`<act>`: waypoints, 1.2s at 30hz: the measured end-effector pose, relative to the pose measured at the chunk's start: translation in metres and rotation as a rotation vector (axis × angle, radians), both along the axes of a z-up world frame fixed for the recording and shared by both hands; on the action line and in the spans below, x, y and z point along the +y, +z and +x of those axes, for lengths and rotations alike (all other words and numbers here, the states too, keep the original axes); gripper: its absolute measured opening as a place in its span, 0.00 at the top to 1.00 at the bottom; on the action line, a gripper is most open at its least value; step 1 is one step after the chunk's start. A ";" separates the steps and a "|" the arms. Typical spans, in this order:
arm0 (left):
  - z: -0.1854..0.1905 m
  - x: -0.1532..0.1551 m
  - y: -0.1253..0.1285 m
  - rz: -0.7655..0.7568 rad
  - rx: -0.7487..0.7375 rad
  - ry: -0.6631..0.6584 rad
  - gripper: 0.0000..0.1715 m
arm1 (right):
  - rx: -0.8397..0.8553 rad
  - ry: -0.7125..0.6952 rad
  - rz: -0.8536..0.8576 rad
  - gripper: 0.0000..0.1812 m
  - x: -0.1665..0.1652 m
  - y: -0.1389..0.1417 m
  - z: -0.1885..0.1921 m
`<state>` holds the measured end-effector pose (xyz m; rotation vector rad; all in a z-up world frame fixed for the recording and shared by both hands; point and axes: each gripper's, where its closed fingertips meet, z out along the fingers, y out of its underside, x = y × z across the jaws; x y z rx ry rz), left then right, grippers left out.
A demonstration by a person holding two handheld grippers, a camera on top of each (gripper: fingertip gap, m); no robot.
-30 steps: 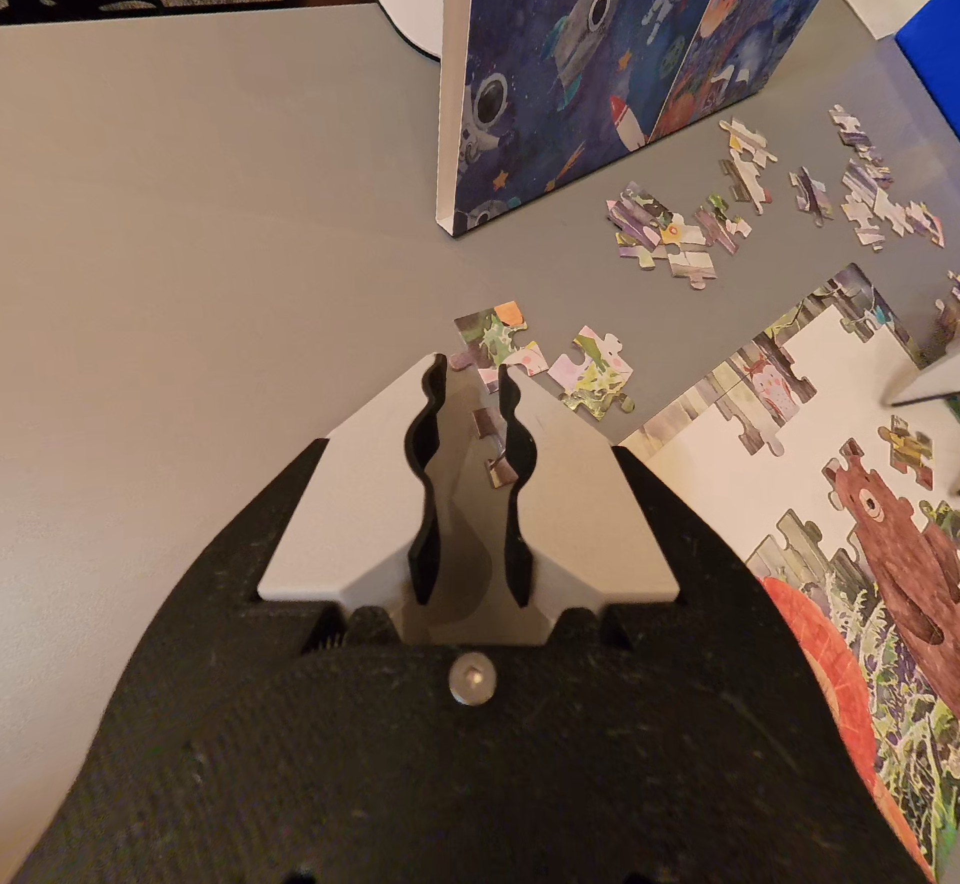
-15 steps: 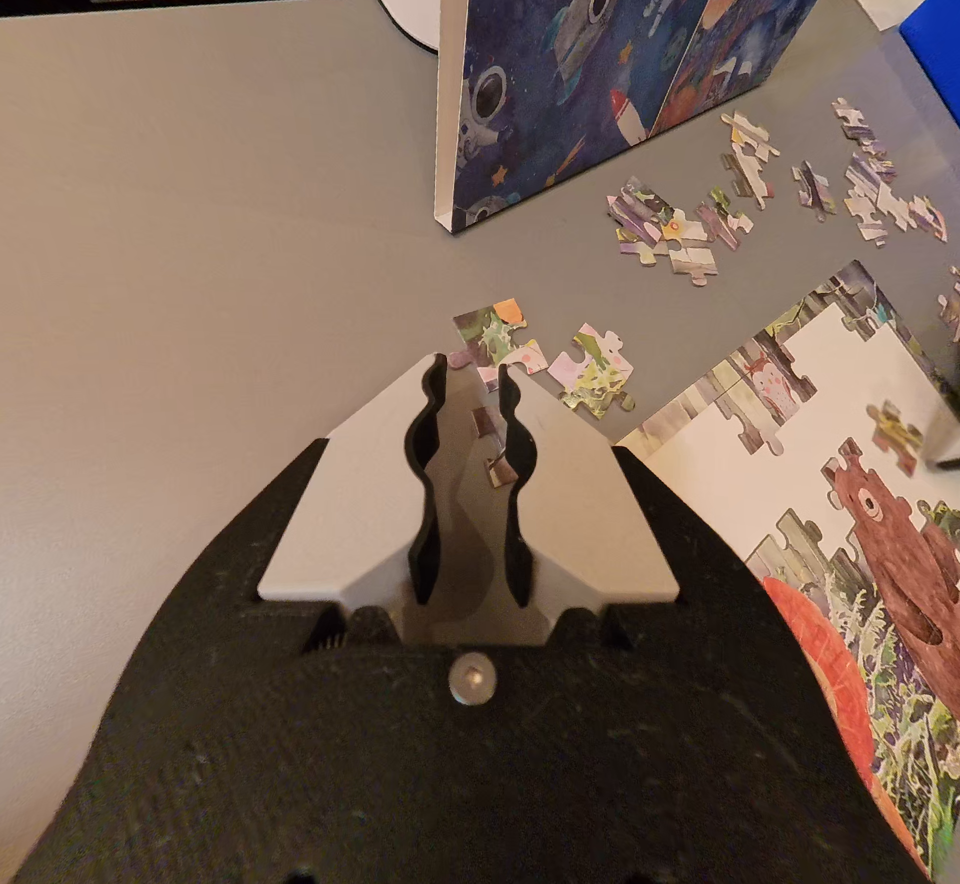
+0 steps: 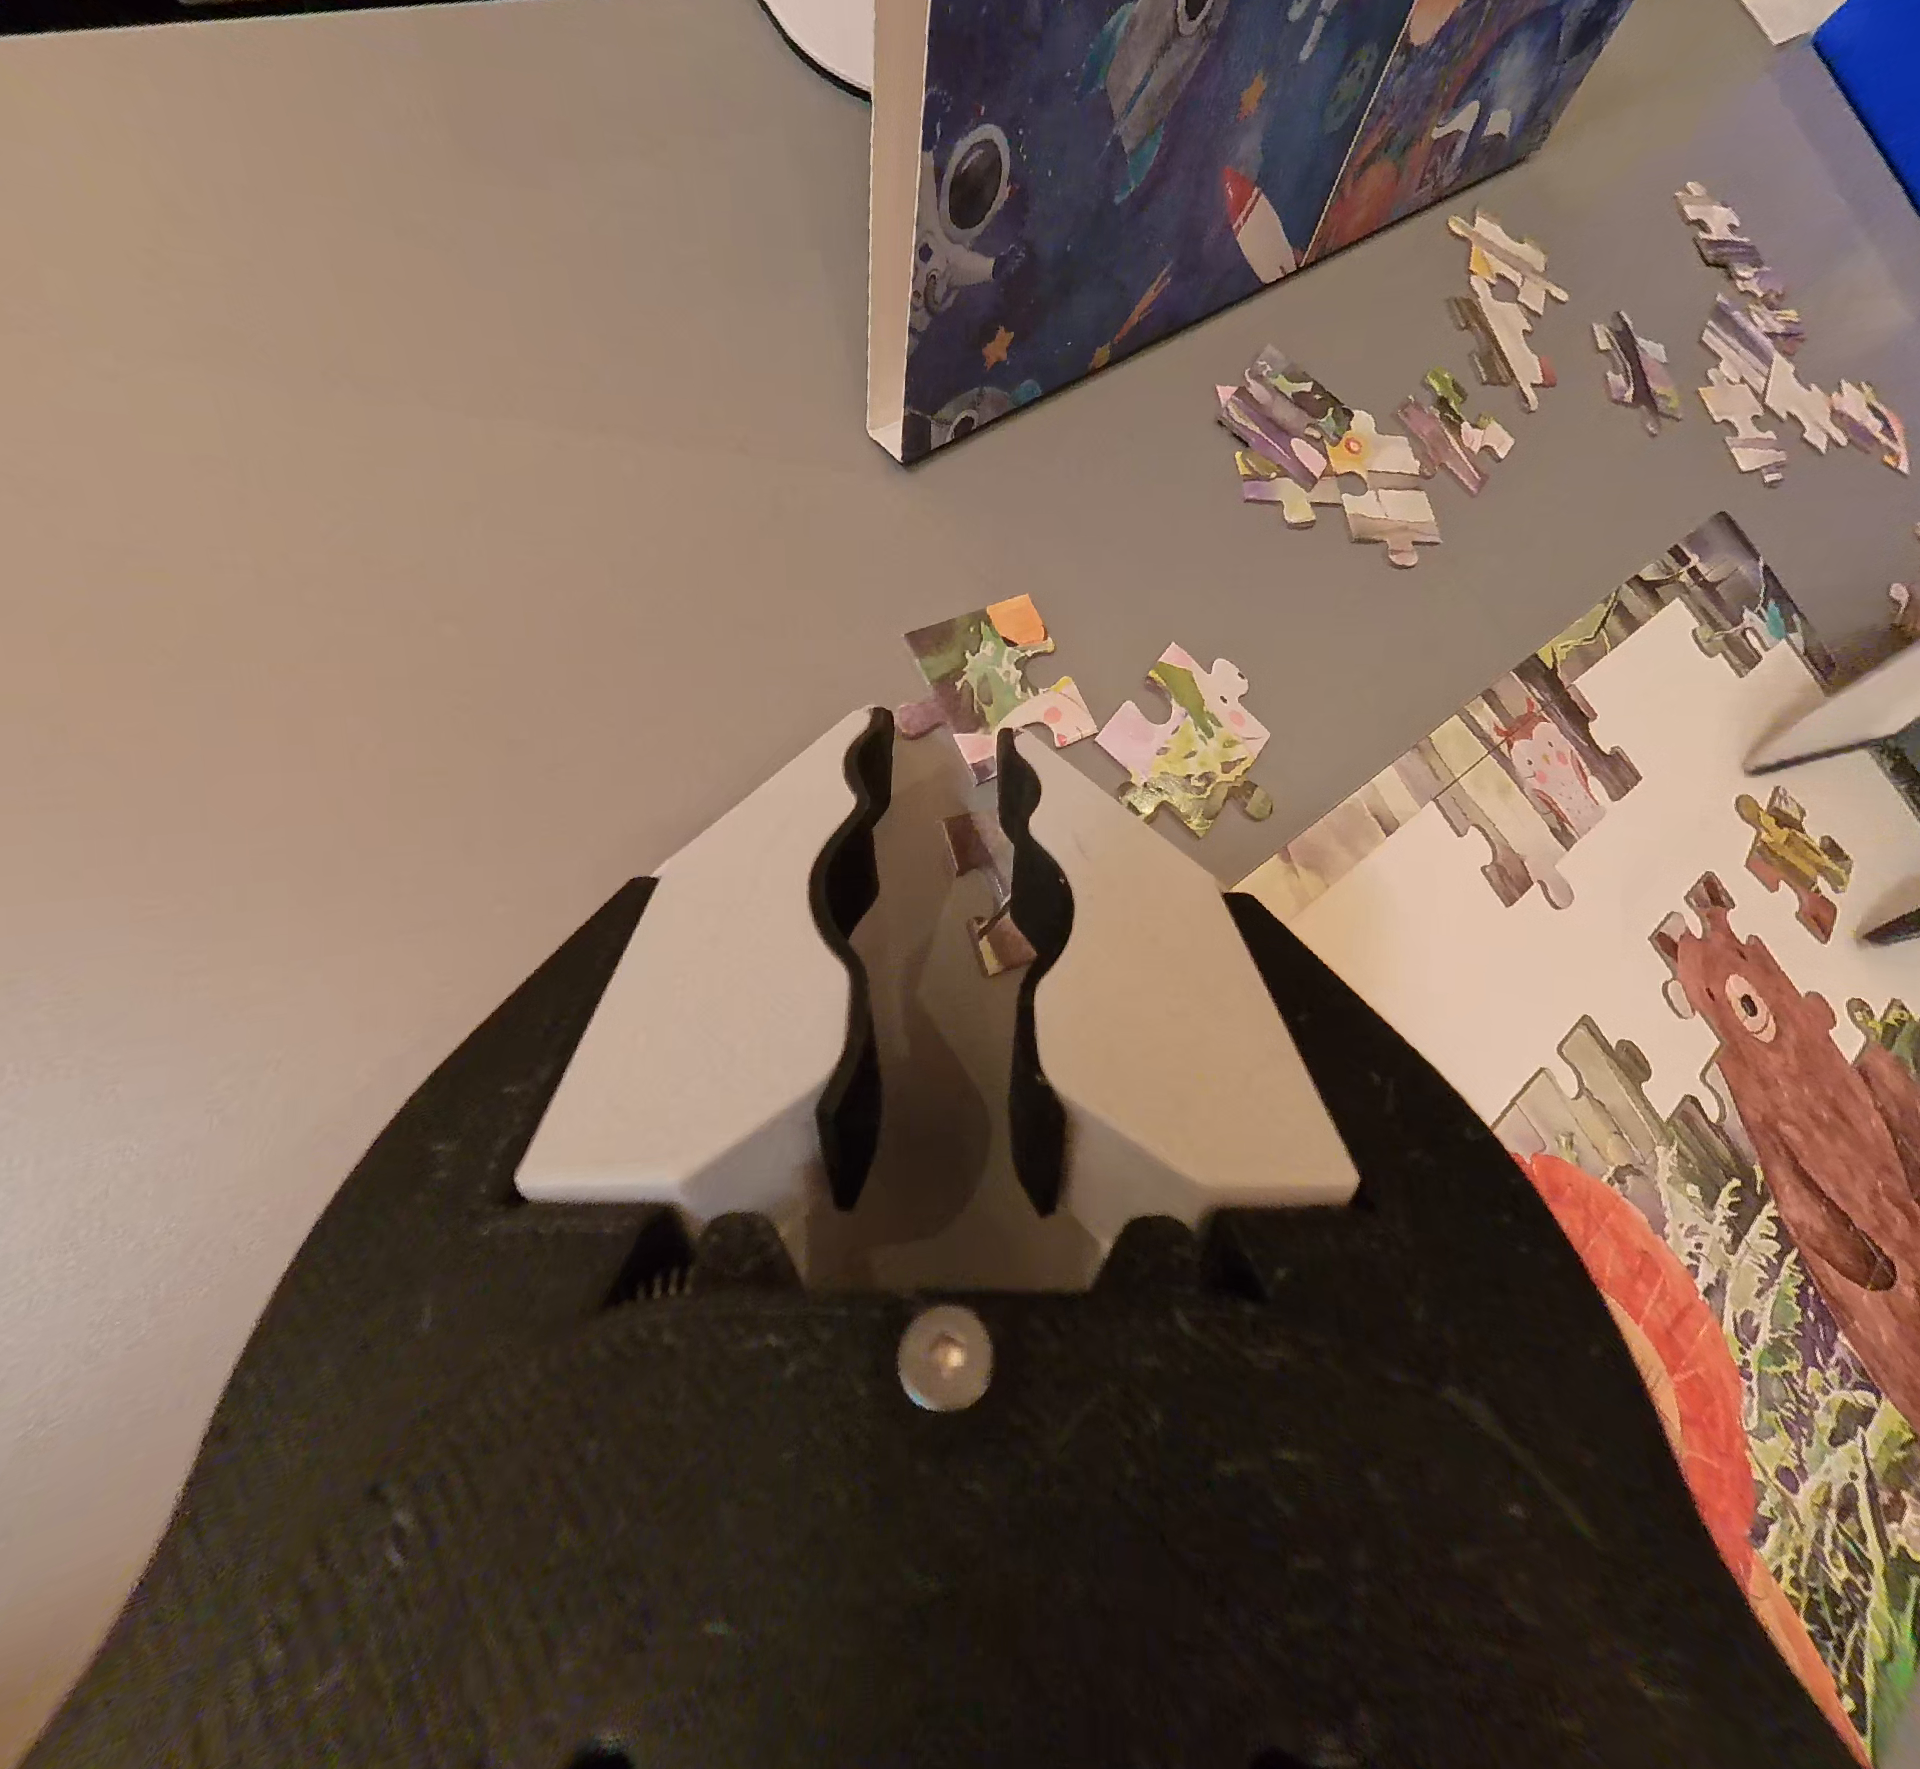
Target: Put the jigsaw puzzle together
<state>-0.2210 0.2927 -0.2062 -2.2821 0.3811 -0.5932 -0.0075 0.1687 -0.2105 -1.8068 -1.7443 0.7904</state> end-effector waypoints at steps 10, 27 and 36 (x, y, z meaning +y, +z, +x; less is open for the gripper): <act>0.000 0.000 0.000 0.000 -0.001 0.001 0.90 | -0.046 0.040 0.084 0.84 -0.006 -0.002 0.000; 0.000 0.000 0.000 -0.001 0.003 -0.001 0.90 | -0.040 -0.040 0.020 0.76 0.004 -0.001 0.007; 0.000 0.000 0.000 0.000 0.003 -0.001 0.90 | -0.018 0.097 0.043 0.81 -0.019 0.006 0.008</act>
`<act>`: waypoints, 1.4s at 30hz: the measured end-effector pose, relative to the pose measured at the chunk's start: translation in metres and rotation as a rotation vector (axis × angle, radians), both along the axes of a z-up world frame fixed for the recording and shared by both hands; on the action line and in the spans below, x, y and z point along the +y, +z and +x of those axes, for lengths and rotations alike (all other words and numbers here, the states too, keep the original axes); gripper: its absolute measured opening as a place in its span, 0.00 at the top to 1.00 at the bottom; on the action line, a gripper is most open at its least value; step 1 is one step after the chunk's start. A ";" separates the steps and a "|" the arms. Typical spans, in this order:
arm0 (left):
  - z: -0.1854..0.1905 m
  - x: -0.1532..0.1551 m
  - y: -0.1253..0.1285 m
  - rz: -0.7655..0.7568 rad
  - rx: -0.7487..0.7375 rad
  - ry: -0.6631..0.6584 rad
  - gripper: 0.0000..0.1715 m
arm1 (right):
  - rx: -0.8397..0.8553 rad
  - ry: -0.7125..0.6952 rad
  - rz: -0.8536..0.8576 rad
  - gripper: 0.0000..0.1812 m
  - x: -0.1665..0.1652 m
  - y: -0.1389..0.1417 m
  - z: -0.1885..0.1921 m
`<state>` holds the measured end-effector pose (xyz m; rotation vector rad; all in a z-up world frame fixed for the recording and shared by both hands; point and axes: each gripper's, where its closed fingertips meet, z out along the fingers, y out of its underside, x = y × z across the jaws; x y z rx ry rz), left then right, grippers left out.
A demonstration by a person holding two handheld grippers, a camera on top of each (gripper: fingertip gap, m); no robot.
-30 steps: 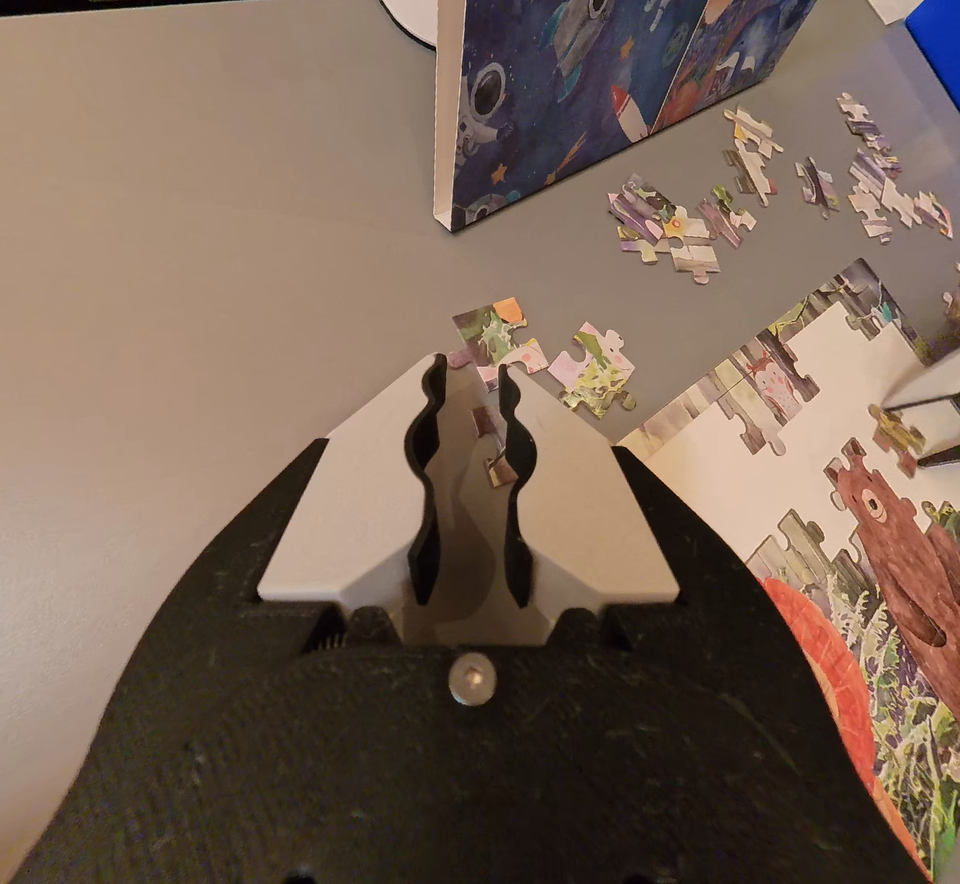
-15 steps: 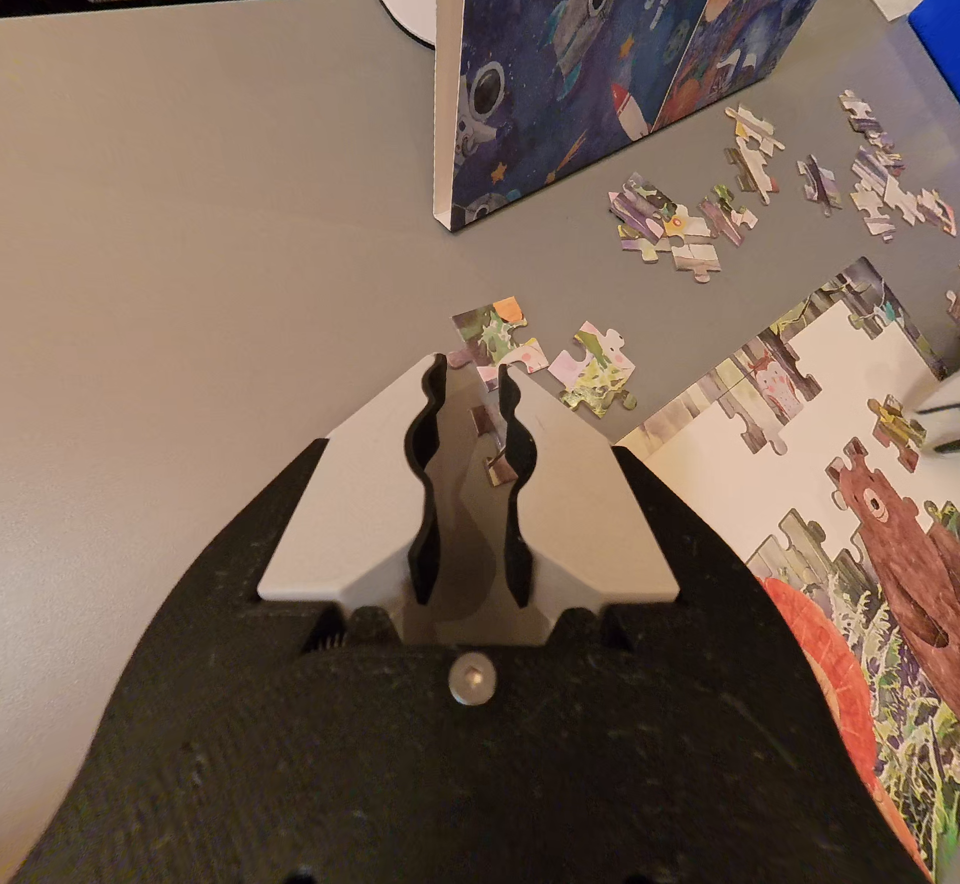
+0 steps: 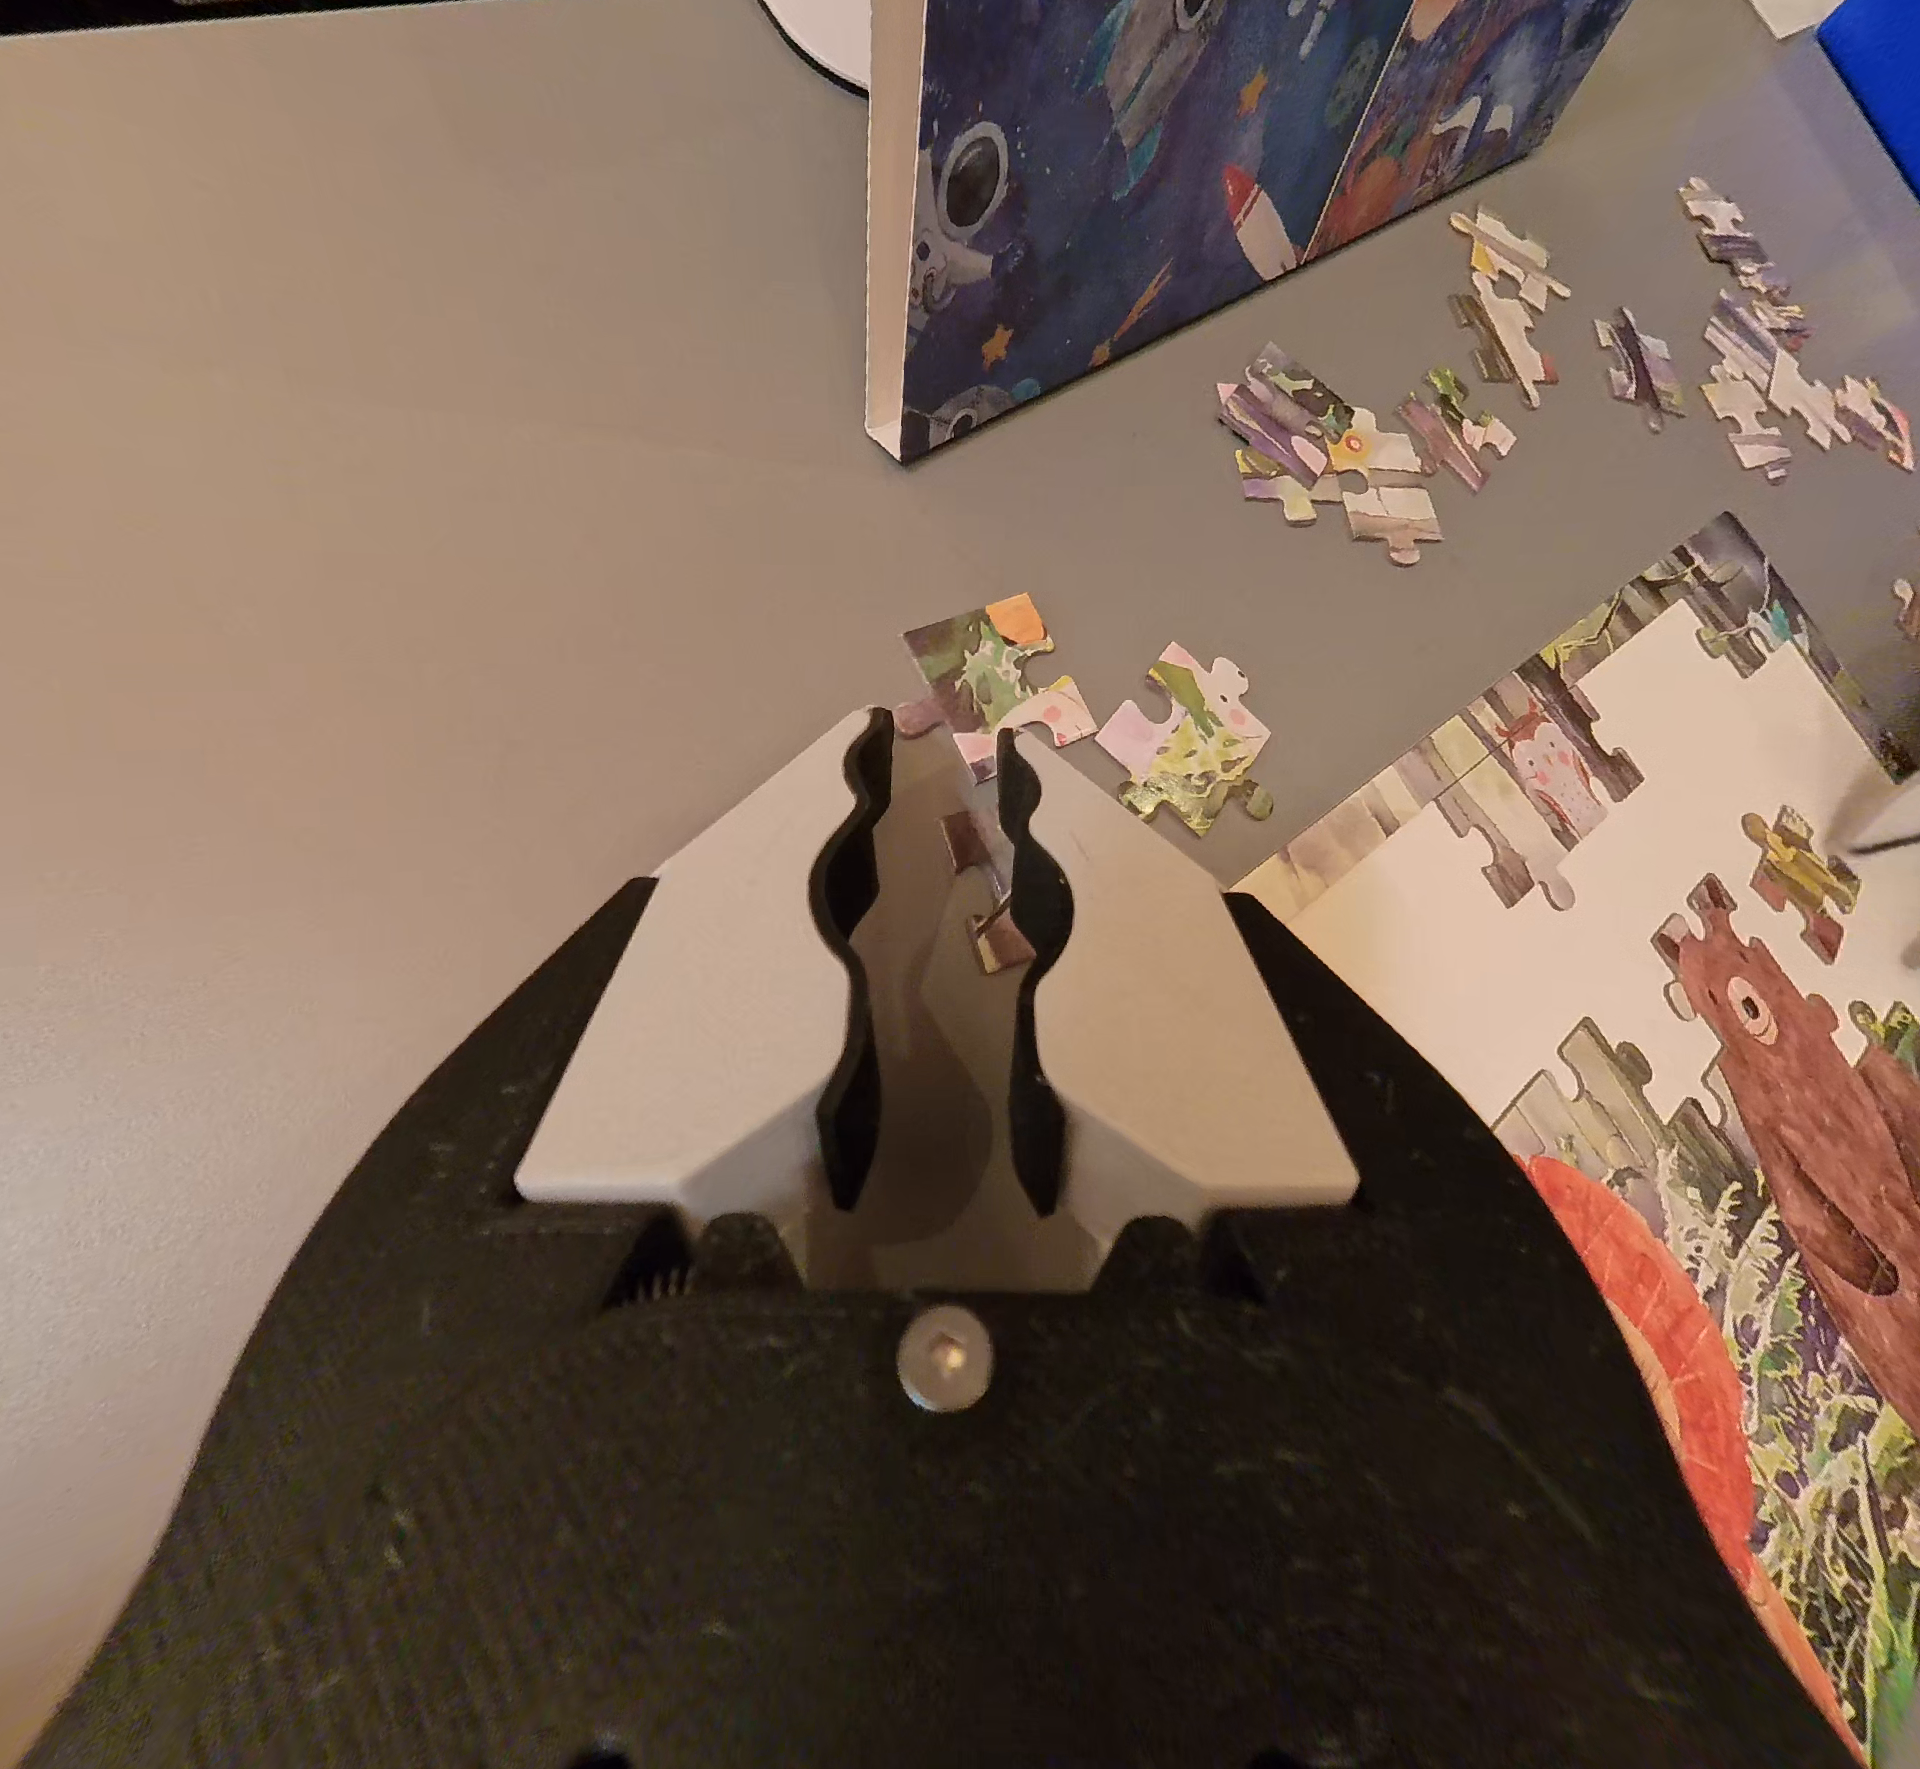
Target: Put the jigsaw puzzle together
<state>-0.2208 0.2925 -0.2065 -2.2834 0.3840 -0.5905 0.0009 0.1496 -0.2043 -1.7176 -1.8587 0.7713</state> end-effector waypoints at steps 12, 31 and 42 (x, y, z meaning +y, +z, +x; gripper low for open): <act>0.000 0.000 0.000 0.000 0.001 0.000 0.90 | -0.012 0.012 -0.117 0.77 -0.009 -0.003 0.002; 0.000 0.000 0.000 -0.001 -0.002 0.000 0.90 | -0.041 -0.020 0.047 0.84 -0.002 -0.008 -0.004; 0.000 0.000 0.000 0.000 0.002 -0.001 0.90 | 0.000 -0.034 0.015 0.84 -0.001 0.000 -0.004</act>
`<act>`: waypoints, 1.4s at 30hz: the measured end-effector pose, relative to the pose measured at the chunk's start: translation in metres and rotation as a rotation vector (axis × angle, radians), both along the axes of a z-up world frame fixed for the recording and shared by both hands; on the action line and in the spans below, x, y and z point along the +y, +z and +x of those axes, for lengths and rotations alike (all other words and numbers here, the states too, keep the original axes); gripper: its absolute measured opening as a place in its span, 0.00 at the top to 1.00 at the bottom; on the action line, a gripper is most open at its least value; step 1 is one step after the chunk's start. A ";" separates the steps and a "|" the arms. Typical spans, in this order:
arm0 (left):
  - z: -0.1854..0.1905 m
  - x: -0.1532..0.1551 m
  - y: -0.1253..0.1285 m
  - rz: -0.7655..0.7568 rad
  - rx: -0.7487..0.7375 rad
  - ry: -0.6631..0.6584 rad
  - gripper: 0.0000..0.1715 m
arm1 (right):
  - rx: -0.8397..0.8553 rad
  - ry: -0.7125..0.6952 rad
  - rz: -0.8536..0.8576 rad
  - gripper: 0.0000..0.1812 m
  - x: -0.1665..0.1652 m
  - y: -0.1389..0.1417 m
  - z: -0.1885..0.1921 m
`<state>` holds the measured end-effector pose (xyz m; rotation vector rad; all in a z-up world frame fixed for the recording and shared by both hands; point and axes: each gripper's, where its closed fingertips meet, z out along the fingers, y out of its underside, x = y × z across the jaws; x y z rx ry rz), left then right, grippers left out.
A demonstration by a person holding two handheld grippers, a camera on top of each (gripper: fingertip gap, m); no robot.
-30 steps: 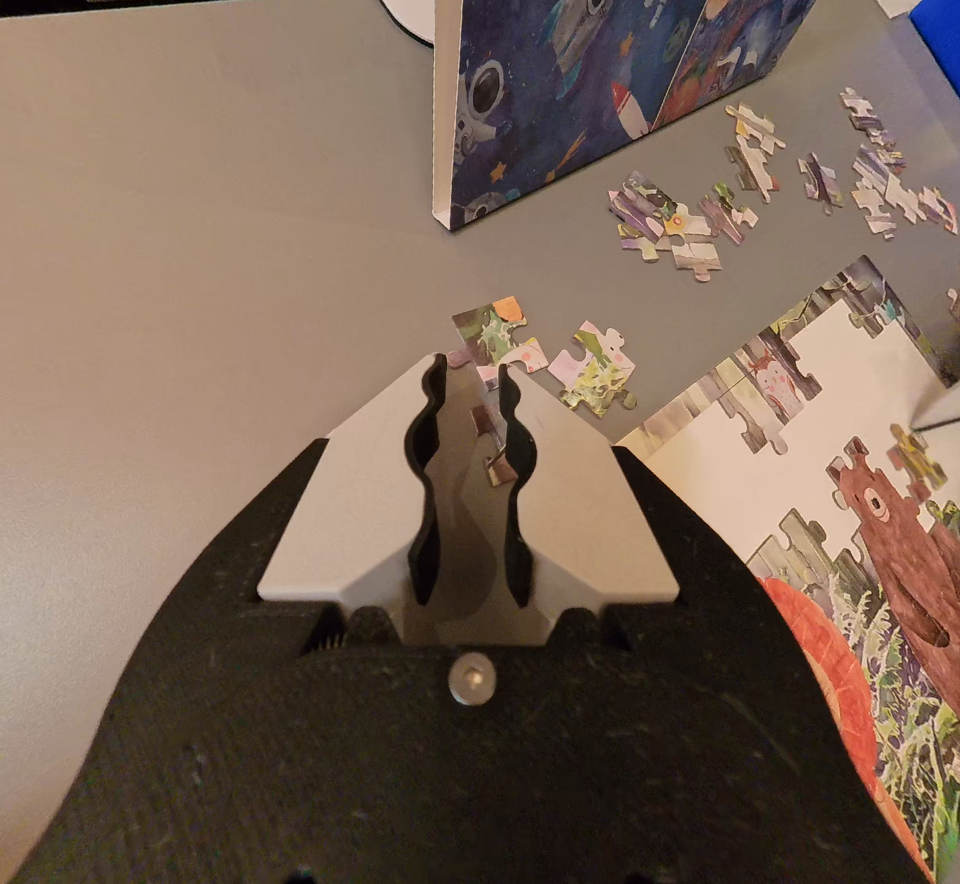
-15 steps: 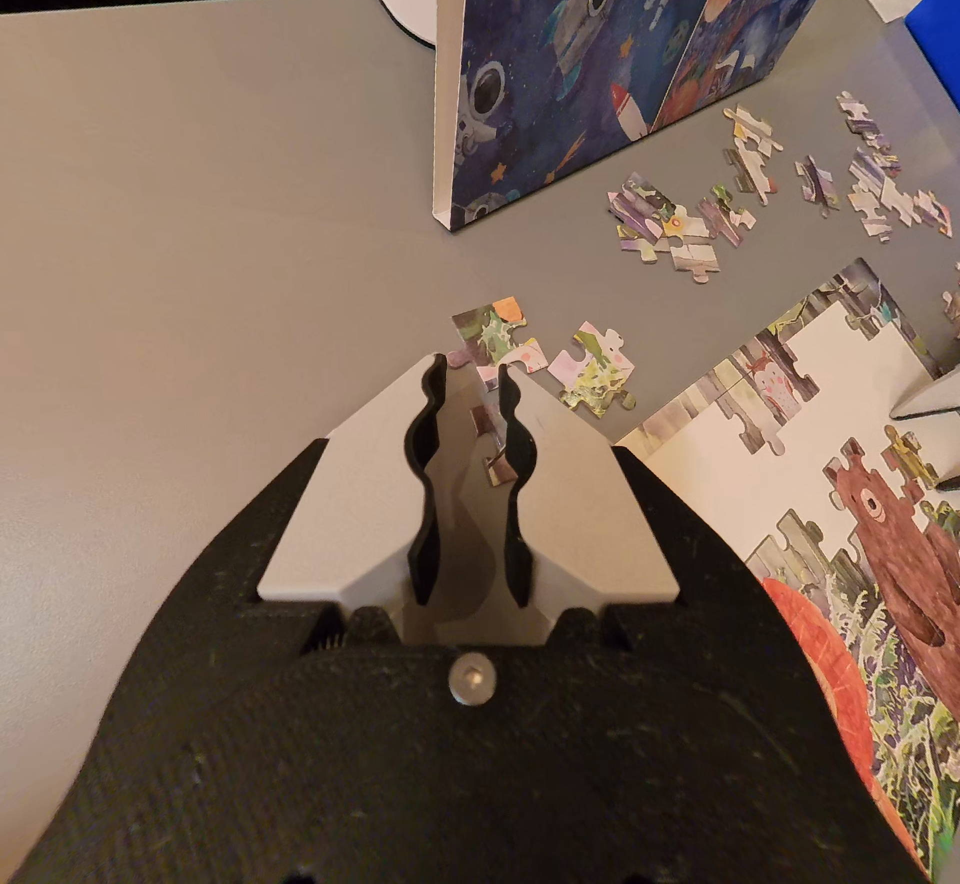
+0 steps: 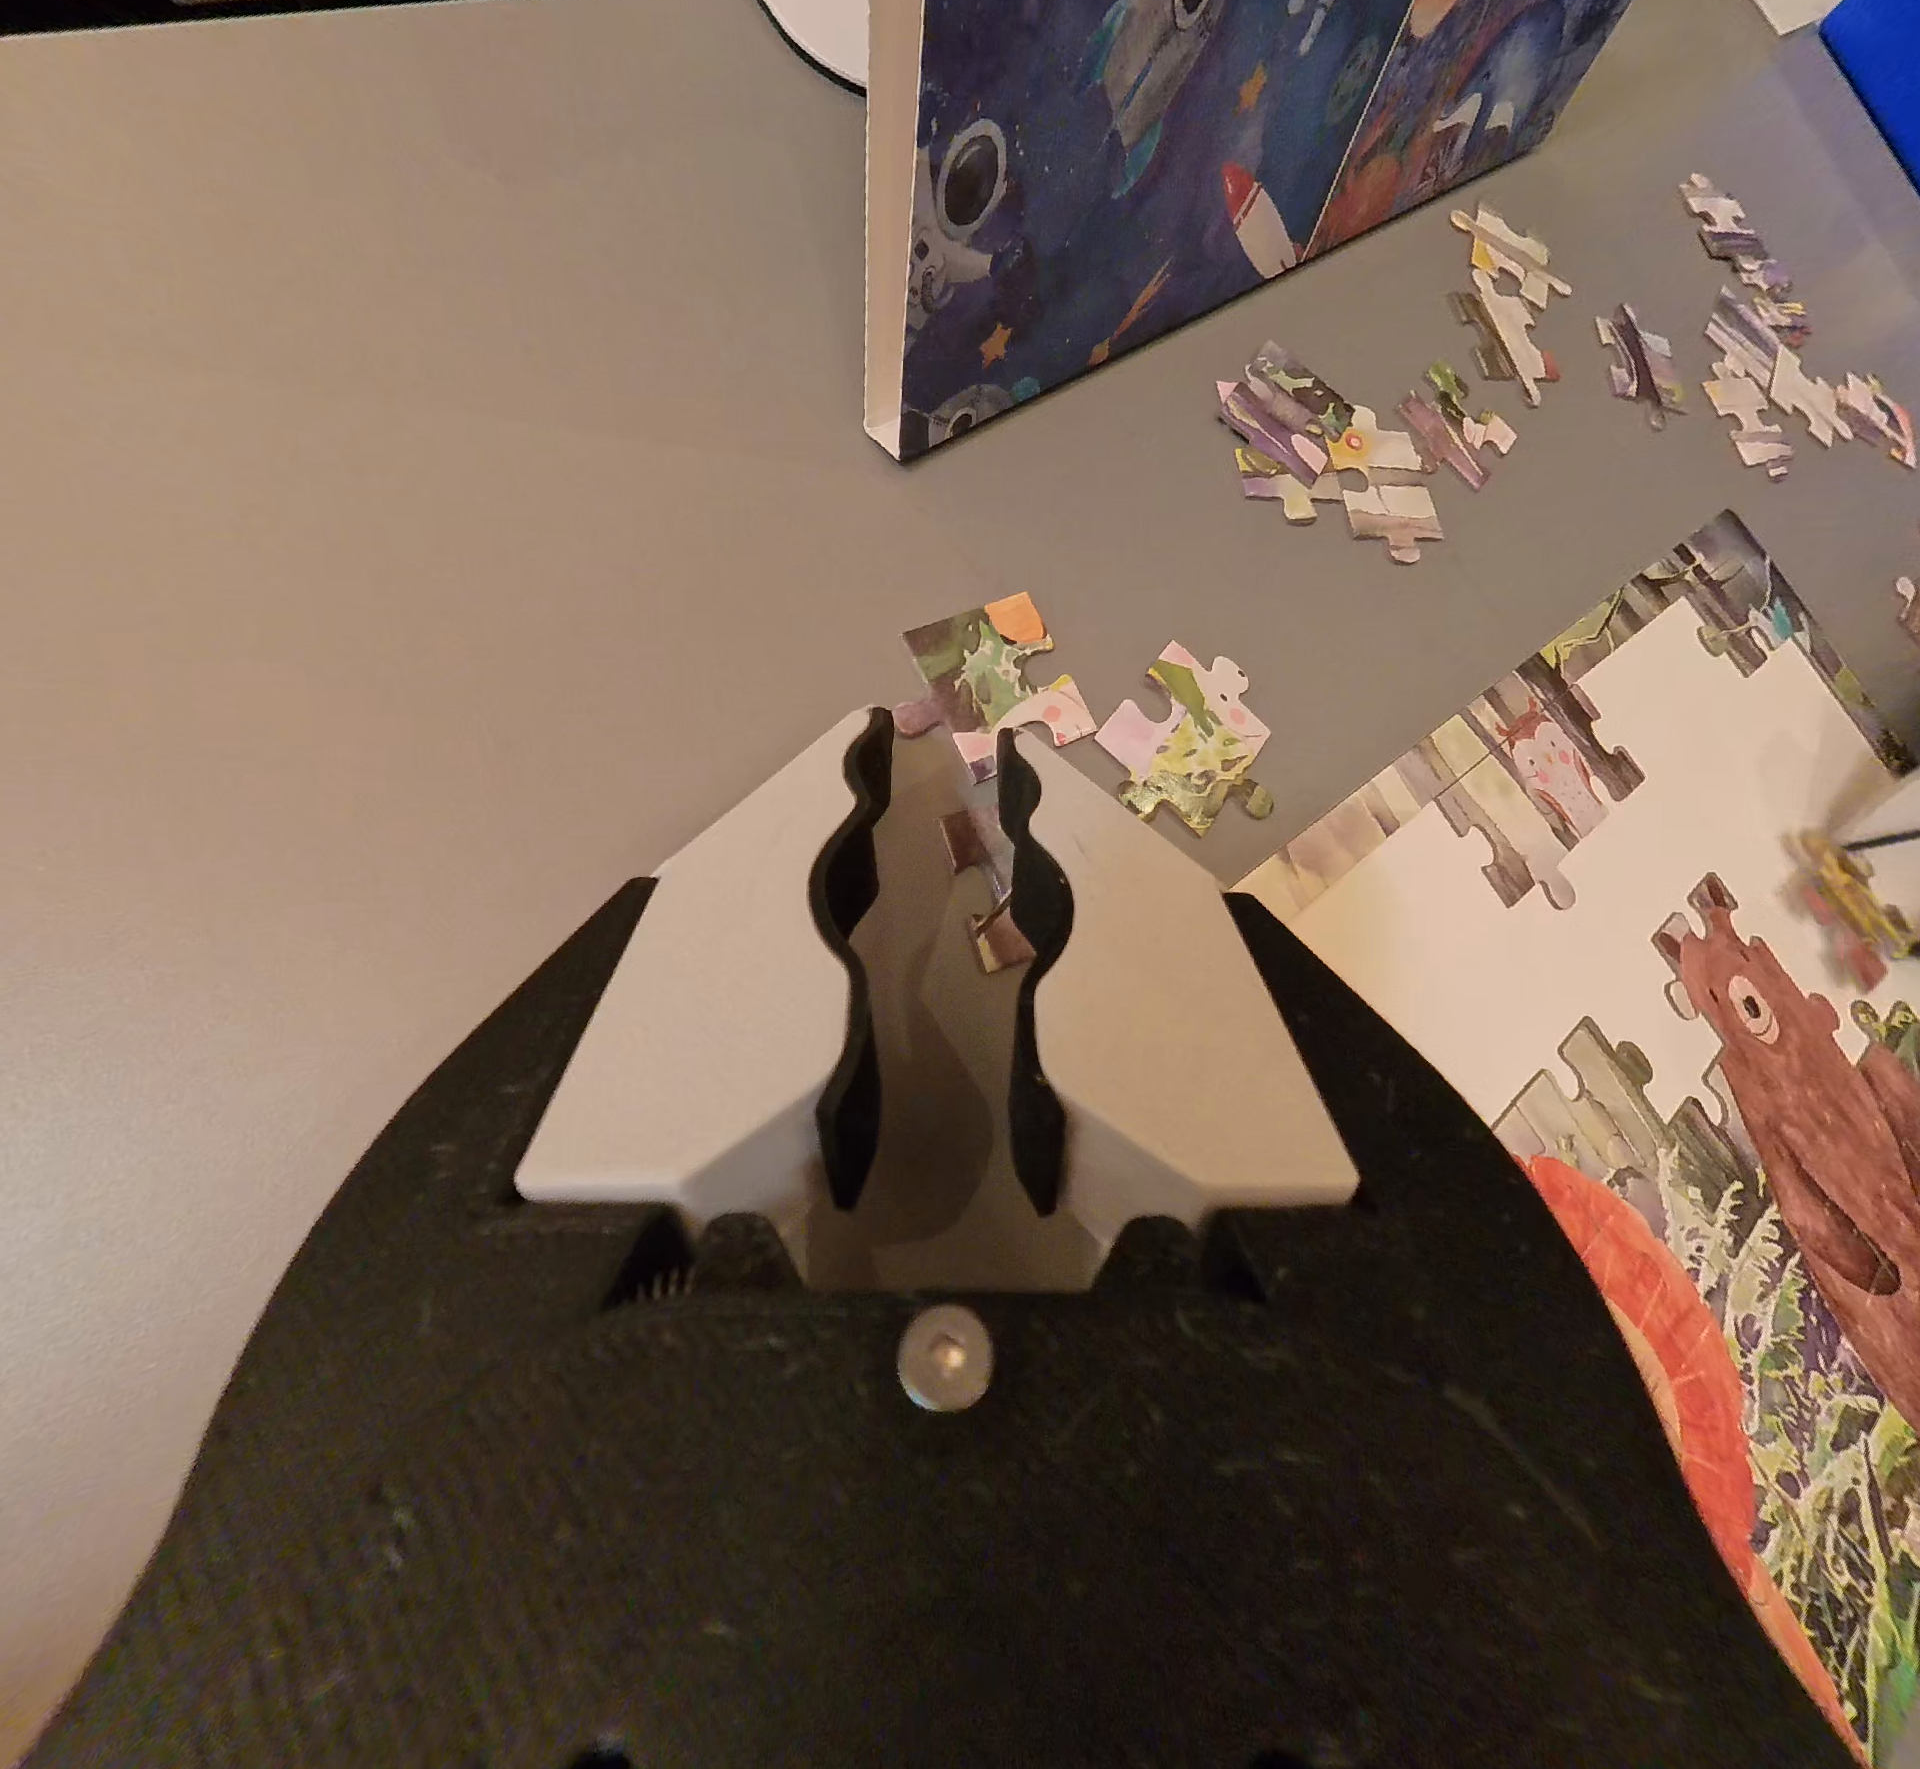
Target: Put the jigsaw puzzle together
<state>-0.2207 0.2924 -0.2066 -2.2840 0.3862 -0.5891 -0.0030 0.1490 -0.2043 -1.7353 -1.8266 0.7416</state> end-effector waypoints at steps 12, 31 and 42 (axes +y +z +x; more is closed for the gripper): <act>0.000 0.000 0.000 -0.002 -0.002 0.000 0.90 | -0.026 0.057 0.017 0.84 -0.014 -0.003 -0.007; 0.000 0.000 -0.001 -0.005 0.000 0.000 0.90 | -0.035 0.080 0.043 0.84 -0.015 -0.005 -0.009; 0.000 0.000 -0.001 -0.004 0.000 0.000 0.90 | -0.029 0.079 0.051 0.84 -0.013 -0.005 -0.009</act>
